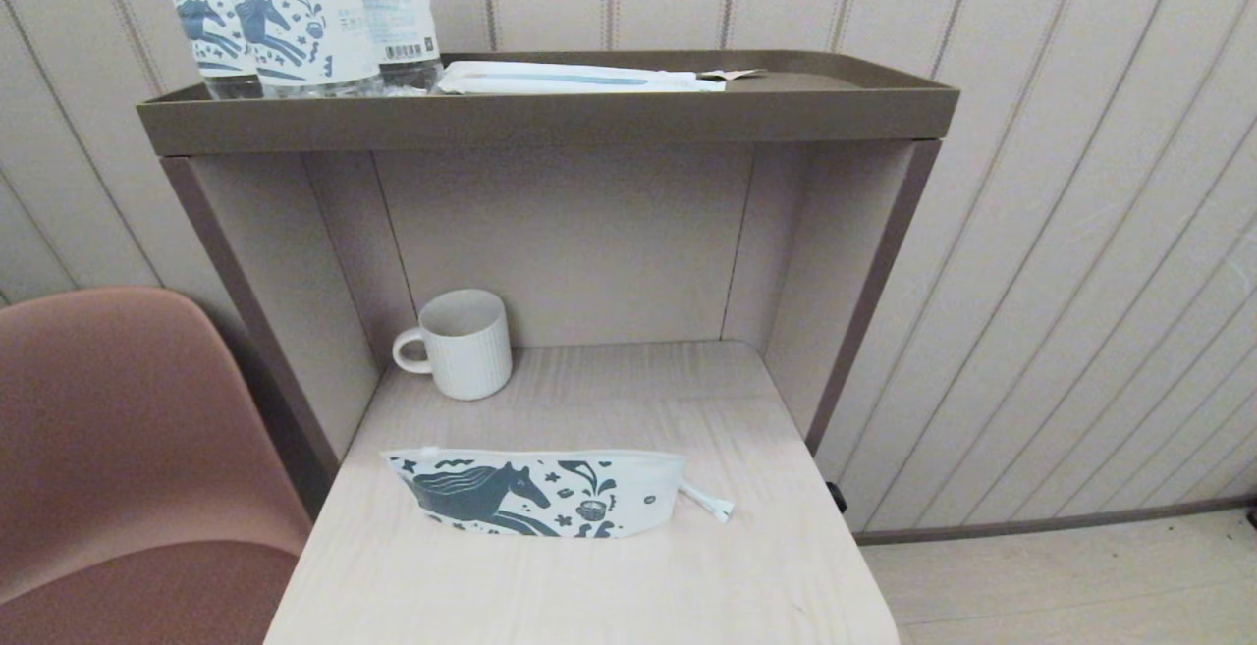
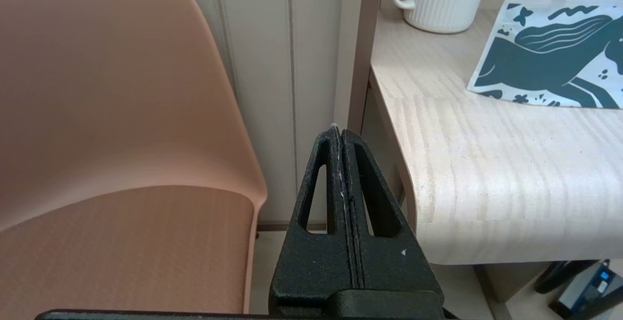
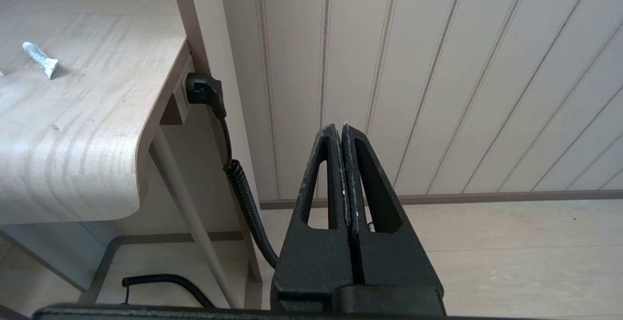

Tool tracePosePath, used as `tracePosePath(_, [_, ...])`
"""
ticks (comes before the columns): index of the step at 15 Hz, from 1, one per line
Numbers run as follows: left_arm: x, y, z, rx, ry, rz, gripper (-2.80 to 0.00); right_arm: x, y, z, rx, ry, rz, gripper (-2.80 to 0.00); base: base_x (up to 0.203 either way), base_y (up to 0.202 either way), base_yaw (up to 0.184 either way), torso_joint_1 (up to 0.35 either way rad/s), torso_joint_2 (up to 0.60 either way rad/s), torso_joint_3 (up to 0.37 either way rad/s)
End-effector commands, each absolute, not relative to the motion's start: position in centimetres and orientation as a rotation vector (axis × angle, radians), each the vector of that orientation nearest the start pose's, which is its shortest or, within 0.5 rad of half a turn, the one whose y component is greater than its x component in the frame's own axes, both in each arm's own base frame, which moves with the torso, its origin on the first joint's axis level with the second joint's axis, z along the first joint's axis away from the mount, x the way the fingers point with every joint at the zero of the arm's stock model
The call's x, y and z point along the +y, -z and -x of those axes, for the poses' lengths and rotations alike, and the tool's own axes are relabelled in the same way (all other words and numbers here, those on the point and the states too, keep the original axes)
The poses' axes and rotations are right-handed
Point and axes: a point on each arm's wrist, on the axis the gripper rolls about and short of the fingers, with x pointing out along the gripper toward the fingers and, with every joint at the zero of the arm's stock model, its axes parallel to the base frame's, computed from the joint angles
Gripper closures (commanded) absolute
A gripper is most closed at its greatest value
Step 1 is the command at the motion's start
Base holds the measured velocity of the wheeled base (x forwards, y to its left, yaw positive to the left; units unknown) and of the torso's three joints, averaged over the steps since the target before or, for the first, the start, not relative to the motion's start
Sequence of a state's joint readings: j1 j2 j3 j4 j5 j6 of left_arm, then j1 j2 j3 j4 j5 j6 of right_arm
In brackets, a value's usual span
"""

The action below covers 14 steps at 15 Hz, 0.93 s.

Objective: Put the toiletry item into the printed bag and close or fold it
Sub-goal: Pick up the storage bag

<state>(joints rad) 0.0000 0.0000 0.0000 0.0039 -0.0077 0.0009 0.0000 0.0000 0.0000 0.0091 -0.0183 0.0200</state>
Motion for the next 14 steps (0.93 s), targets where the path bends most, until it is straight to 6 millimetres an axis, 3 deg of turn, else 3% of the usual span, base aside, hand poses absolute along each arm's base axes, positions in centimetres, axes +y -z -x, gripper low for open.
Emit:
tracePosePath(1, [0.0, -7.5, 2.3, 0.003, 0.008, -0.002, 0.00, 0.0, -7.5, 2.3, 0.009, 0.018, -0.020, 0.00, 0.000, 0.000, 0.000, 0.000, 0.00, 0.000])
tracePosePath(8, [0.0, -7.7, 2.4, 0.003, -0.002, -0.012, 0.00, 0.0, -7.5, 2.3, 0.009, 0.017, -0.017, 0.00, 0.000, 0.000, 0.000, 0.000, 0.00, 0.000])
tracePosePath(9, [0.0, -8.6, 2.6, -0.025, -0.006, -0.014, 0.00, 0.0, -7.5, 2.3, 0.009, 0.017, -0.017, 0.00, 0.000, 0.000, 0.000, 0.000, 0.00, 0.000])
tracePosePath(12, [0.0, -14.0, 3.7, -0.095, -0.012, -0.010, 0.00, 0.0, -7.5, 2.3, 0.009, 0.017, -0.017, 0.00, 0.000, 0.000, 0.000, 0.000, 0.00, 0.000])
tracePosePath(14, [0.0, -16.5, 3.1, -0.054, 0.021, -0.012, 0.00, 0.0, -7.5, 2.3, 0.009, 0.017, -0.017, 0.00, 0.000, 0.000, 0.000, 0.000, 0.00, 0.000])
